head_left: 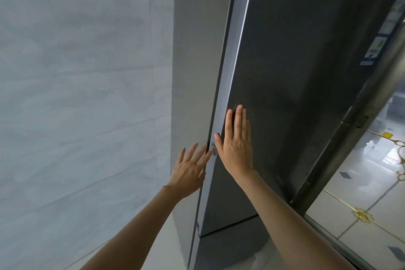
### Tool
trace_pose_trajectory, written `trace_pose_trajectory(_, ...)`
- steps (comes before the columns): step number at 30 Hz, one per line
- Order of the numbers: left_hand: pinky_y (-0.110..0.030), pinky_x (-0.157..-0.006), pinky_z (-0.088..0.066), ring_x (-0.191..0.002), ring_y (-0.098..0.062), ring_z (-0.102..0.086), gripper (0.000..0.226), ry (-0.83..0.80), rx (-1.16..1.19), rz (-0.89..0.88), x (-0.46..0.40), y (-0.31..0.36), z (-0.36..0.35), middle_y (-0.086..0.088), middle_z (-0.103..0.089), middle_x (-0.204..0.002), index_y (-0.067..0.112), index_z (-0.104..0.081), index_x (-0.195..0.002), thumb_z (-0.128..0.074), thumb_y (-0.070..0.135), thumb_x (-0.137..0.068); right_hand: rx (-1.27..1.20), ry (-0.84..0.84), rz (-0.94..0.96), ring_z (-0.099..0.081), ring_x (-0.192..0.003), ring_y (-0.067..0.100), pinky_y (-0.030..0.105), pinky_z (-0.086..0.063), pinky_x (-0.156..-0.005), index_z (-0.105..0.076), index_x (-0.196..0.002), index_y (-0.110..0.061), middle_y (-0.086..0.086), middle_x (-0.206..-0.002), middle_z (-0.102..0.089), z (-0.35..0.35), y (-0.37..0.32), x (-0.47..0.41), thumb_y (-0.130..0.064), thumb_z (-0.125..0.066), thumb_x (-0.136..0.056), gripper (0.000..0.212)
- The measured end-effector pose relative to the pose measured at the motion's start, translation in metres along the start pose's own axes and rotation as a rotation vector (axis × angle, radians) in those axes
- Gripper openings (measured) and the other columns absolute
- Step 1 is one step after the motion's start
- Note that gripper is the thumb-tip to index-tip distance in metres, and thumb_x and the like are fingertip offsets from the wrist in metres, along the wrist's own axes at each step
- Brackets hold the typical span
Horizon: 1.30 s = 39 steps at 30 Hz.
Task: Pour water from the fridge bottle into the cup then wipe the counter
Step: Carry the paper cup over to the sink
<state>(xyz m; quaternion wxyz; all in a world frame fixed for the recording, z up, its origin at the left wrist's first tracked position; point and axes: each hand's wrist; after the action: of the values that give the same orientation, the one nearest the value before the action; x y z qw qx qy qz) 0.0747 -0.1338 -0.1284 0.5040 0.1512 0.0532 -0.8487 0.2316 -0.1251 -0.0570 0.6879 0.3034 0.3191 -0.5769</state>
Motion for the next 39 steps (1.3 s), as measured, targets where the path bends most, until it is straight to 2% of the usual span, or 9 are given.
trace_pose_trajectory(6,-0.05,-0.121,-0.002,-0.15,-0.026,0.0,0.063,-0.035,0.017,0.035,0.009,0.0,-0.001,-0.001,-0.007,-0.163,0.027,-0.008,-0.154,-0.04,0.036,-0.101,-0.11,-0.047,0.063,-0.022,-0.144,0.036,0.046,-0.032,-0.113,-0.021,-0.15,-0.004,0.021,-0.156,-0.02,0.02,0.01,0.004,-0.039,-0.053,-0.095,0.072)
trace_pose_trajectory(10,-0.047,-0.121,-0.004,-0.15,-0.025,-0.006,0.056,-0.008,-0.001,0.137,0.024,0.0,0.008,-0.001,-0.014,-0.162,0.025,-0.018,-0.153,-0.034,0.04,-0.102,-0.221,-0.064,0.073,-0.039,-0.137,0.03,0.041,-0.037,-0.109,-0.041,-0.143,-0.008,0.015,-0.149,-0.04,0.041,0.023,0.014,-0.037,-0.039,-0.099,0.053)
trace_pose_trajectory(13,-0.045,-0.121,-0.007,-0.149,-0.025,-0.013,0.054,0.02,-0.018,0.239,0.042,0.008,0.019,-0.002,-0.019,-0.161,0.024,-0.022,-0.152,-0.032,0.041,-0.102,-0.315,-0.124,0.094,-0.05,-0.129,0.027,0.039,-0.043,-0.105,-0.052,-0.134,-0.009,0.011,-0.138,-0.054,0.047,0.033,0.034,-0.036,-0.036,-0.099,0.047)
trace_pose_trajectory(18,-0.053,-0.112,-0.03,-0.134,-0.035,-0.043,0.047,0.157,-0.033,0.41,0.086,0.03,0.018,-0.013,-0.05,-0.143,0.012,-0.049,-0.139,-0.054,0.029,-0.096,-0.438,-0.262,0.113,-0.058,-0.116,0.025,0.04,-0.05,-0.096,-0.064,-0.119,-0.006,0.009,-0.122,-0.064,0.036,0.052,0.08,-0.03,-0.039,-0.098,0.04)
trace_pose_trajectory(23,-0.057,-0.097,-0.044,-0.113,-0.039,-0.059,0.042,0.211,-0.099,0.62,0.14,0.07,0.003,-0.018,-0.064,-0.123,0.006,-0.062,-0.123,-0.071,0.017,-0.084,-0.549,-0.445,0.167,-0.056,-0.119,0.027,0.04,-0.048,-0.096,-0.062,-0.121,-0.004,0.01,-0.123,-0.063,0.028,0.063,0.123,-0.023,-0.05,-0.098,0.032)
trace_pose_trajectory(28,-0.056,-0.09,-0.048,-0.106,-0.041,-0.062,0.044,0.181,-0.157,0.839,0.21,0.121,-0.007,-0.02,-0.065,-0.117,0.004,-0.064,-0.119,-0.076,0.015,-0.079,-0.64,-0.561,0.336,-0.057,-0.108,0.03,0.042,-0.048,-0.091,-0.063,-0.108,0.0,0.013,-0.108,-0.065,0.03,0.054,0.162,-0.019,-0.053,-0.095,0.025)
trace_pose_trajectory(33,-0.053,-0.093,-0.046,-0.111,-0.04,-0.059,0.044,0.11,-0.226,1.12,0.294,0.175,-0.004,-0.019,-0.063,-0.122,0.007,-0.063,-0.122,-0.073,0.02,-0.081,-0.771,-0.605,0.56,-0.059,-0.1,0.035,0.042,-0.05,-0.087,-0.064,-0.104,0.001,0.015,-0.101,-0.066,0.044,0.019,0.206,-0.017,-0.053,-0.092,0.024)
trace_pose_trajectory(37,-0.054,-0.095,-0.043,-0.113,-0.039,-0.058,0.043,0.09,-0.251,1.322,0.355,0.217,0.006,-0.017,-0.063,-0.124,0.009,-0.063,-0.122,-0.072,0.021,-0.082,-0.877,-0.735,0.685,-0.056,-0.11,0.034,0.043,-0.047,-0.095,-0.062,-0.112,-0.001,0.014,-0.112,-0.065,0.066,-0.023,0.241,-0.027,-0.042,-0.093,0.037)
trace_pose_trajectory(39,-0.053,-0.095,-0.043,-0.114,-0.039,-0.058,0.043,0.103,-0.271,1.425,0.387,0.236,0.012,-0.017,-0.063,-0.124,0.009,-0.063,-0.121,-0.072,0.021,-0.082,-0.929,-0.755,0.756,-0.055,-0.116,0.034,0.044,-0.044,-0.099,-0.061,-0.118,-0.002,0.015,-0.119,-0.064,0.082,-0.046,0.259,-0.028,-0.044,-0.095,0.039)
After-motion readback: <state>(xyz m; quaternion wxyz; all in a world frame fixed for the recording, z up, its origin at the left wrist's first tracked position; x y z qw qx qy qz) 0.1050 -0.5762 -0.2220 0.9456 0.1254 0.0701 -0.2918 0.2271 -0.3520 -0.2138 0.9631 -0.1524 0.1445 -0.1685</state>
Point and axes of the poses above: each hand's wrist, its own x-axis away from the middle knuckle, its own z-axis out of the back of the hand, y = z × x
